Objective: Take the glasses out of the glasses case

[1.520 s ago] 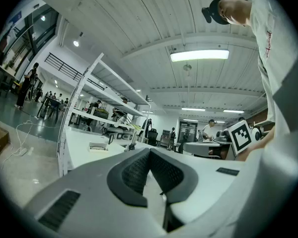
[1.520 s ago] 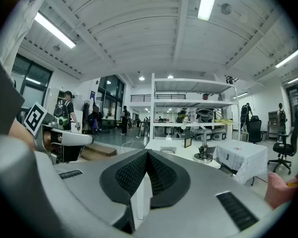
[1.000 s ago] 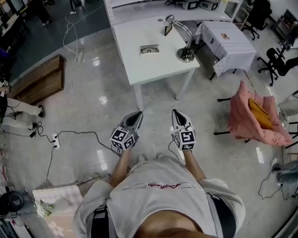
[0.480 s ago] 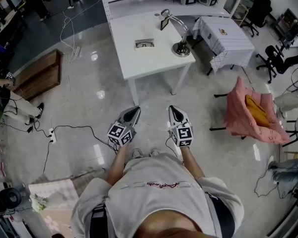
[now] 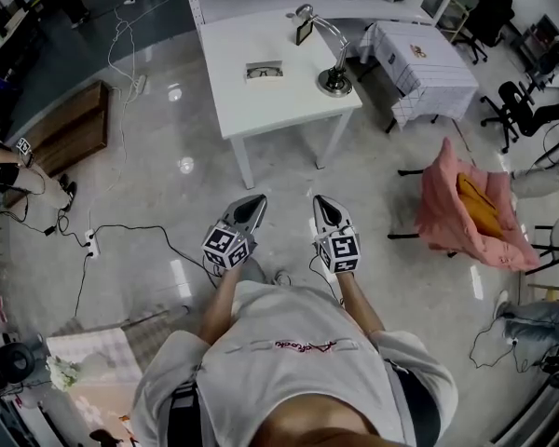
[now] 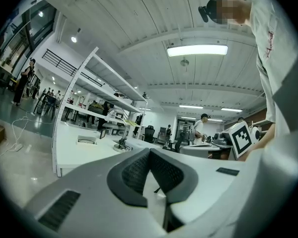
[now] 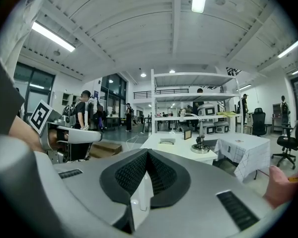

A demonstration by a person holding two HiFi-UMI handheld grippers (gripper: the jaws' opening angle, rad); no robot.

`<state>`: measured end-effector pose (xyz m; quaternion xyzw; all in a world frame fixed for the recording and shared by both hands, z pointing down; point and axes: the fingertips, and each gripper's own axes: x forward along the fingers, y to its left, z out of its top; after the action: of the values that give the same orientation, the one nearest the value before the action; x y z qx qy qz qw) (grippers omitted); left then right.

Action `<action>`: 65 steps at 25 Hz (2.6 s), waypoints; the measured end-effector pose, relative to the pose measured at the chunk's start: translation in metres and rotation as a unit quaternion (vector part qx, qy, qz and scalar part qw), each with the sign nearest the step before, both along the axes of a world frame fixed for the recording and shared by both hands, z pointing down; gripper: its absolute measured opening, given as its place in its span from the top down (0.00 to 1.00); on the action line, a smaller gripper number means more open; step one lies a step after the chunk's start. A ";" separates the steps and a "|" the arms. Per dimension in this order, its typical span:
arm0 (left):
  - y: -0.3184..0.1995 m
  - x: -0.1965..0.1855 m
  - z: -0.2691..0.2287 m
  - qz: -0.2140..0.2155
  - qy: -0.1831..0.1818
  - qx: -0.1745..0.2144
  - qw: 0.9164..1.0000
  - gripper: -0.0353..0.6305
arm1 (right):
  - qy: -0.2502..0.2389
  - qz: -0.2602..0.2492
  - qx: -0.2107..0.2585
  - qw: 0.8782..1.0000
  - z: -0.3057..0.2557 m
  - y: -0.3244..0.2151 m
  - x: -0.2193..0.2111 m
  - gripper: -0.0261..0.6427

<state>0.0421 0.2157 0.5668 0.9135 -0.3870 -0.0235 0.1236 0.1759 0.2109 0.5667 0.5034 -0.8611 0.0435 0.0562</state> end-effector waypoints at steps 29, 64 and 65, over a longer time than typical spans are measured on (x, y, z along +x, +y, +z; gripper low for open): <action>-0.189 -0.047 -0.003 0.023 0.022 -0.003 0.999 0.91 | 0.012 0.020 -0.003 1.000 -0.005 -0.183 -0.056 0.97; -0.348 -0.105 0.024 0.038 0.016 -0.034 0.999 0.91 | 0.016 0.028 -0.031 0.999 0.025 -0.347 -0.118 0.97; -0.356 -0.105 0.023 0.037 0.015 -0.034 0.999 0.91 | 0.015 0.027 -0.032 0.999 0.026 -0.356 -0.117 0.97</action>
<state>-0.0625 -0.1402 0.5897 0.9219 -0.3517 -0.0194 0.1616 0.0591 -0.1452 0.5922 0.5249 -0.8445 0.0646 0.0841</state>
